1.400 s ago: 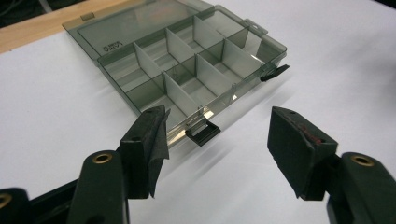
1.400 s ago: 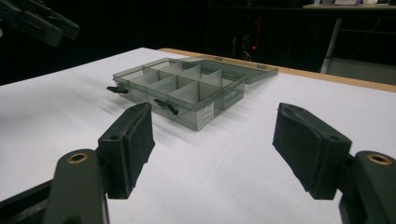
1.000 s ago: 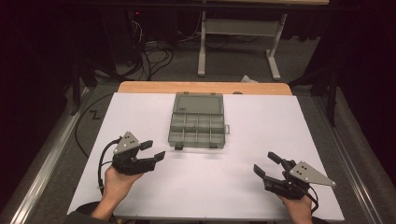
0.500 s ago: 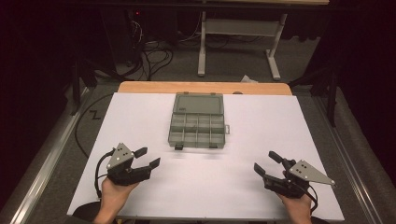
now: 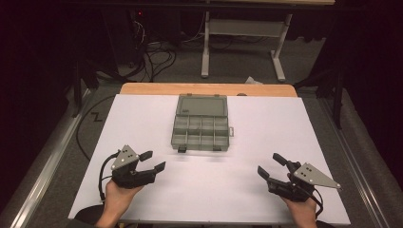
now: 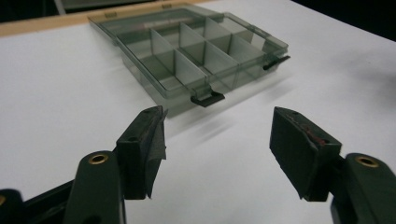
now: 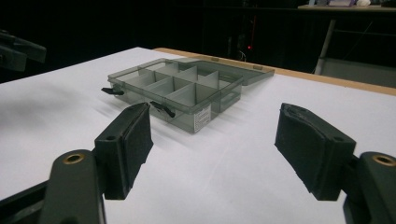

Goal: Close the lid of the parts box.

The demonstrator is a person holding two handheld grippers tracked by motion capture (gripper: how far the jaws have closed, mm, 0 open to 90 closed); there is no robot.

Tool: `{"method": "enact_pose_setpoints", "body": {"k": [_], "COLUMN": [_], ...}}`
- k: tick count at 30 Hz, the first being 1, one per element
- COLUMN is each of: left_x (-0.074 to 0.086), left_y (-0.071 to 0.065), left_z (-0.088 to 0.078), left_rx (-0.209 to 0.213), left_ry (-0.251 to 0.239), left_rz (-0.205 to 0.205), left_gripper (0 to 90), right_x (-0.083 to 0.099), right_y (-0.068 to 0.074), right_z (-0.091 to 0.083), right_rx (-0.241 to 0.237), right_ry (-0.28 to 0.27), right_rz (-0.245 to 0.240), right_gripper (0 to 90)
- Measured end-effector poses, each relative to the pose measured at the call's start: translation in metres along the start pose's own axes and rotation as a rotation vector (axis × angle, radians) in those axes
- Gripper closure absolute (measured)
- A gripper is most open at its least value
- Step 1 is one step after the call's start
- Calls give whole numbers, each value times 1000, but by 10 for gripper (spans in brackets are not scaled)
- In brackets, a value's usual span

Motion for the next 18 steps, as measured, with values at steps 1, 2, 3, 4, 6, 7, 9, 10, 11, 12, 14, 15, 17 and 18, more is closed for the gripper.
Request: {"method": "enact_pose_setpoints", "body": {"k": [1, 2, 3, 4, 6, 7, 9, 10, 11, 12, 14, 15, 17, 18], "left_x": [0, -1, -2, -4, -8, -9, -13, -14, -16, -18, -21, -23, -26, -27], "left_y": [0, 0, 0, 1, 1, 1, 2, 2, 3, 4, 7, 9, 13, 14], "left_z": [1, 2, 2, 3, 4, 5, 7, 7, 8, 9, 11, 13, 18, 20], "left_rx": [3, 9, 13, 17, 15, 14, 11, 10, 10, 9, 11, 8, 8, 10], "left_ry": [10, 16, 17, 25, 30, 32, 34, 34, 36, 33, 41, 45, 55, 55], "left_rz": [-1, -1, -3, -1, 8, 12, 18, 21, 24, 18, 24, 28, 26, 24], "left_gripper": [356, 356, 357, 356, 351, 343, 338, 336, 335, 334, 332, 330, 318, 313], "right_x": [-1, -2, -3, -4, -5, -5, -7, -7, -8, -10, -13, -14, -15, -16], "right_y": [1, 1, 2, 2, 3, 3, 4, 5, 6, 7, 9, 11, 13, 13], "right_z": [0, 0, 1, 1, 3, 4, 5, 6, 6, 6, 9, 10, 15, 17], "right_rx": [1, 8, 11, 10, 16, 13, 7, 9, 5, 8, 2, 1, 2, 2], "right_ry": [-2, -5, -9, -8, 3, 7, 7, 11, 13, 15, 16, 22, 29, 30], "right_rz": [-8, -8, -14, -8, -6, -11, -12, -11, -14, -13, -16, -13, -21, -35], "right_gripper": [286, 284, 284, 284, 284, 285, 286, 289, 291, 292, 292, 292, 302, 307]}}
Point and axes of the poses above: each handheld gripper's, and its own axes: z roughly forward along the jaws, x roughly out of its underside, y roughly to its left, the point moved 8 cm from there along z, roughly forward along the jaws, and after that the axes turned 12 degrees about z, right-handed, at the moved point
